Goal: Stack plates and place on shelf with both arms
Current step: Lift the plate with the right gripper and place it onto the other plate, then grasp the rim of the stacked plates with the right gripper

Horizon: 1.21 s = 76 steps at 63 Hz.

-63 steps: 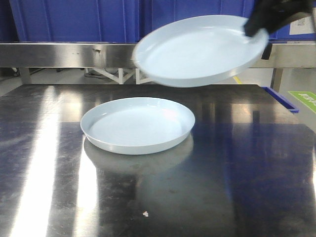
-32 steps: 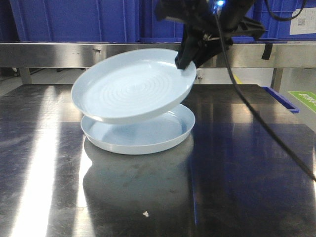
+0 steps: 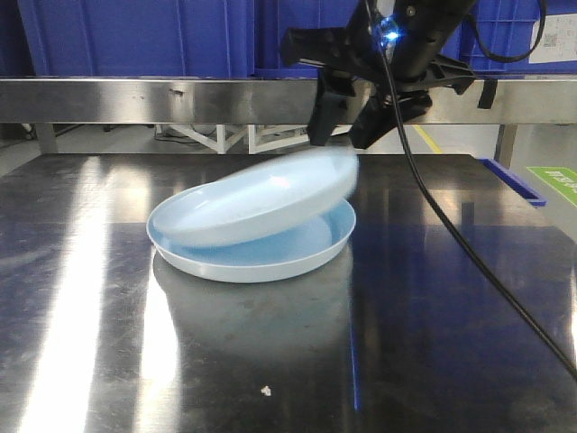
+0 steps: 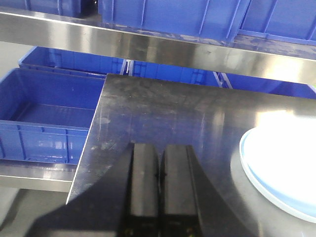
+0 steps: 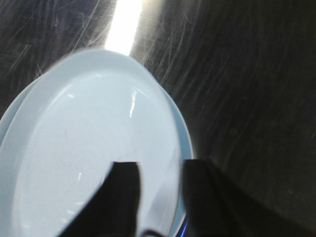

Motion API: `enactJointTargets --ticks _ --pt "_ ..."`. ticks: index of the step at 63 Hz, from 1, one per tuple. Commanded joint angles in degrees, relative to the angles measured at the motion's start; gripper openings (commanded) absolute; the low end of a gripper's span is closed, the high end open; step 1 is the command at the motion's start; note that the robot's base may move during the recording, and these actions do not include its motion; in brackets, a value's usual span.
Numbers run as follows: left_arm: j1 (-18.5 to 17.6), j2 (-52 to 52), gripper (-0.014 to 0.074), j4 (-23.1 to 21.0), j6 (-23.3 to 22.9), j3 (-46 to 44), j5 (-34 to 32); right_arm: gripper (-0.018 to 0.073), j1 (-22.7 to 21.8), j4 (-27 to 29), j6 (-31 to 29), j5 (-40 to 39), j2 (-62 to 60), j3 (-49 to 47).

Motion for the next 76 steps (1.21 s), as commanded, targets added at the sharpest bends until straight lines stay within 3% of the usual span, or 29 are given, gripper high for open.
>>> enactJointTargets --ticks 1,76 --pt "0.01 0.38 0.0092 -0.19 -0.51 -1.76 -5.23 0.0525 0.03 0.43 -0.43 -3.05 -2.66 -2.23" --pt "0.01 0.38 0.0092 -0.19 -0.51 -1.76 -5.23 0.0517 -0.03 0.43 -0.43 -0.55 5.56 -2.23"
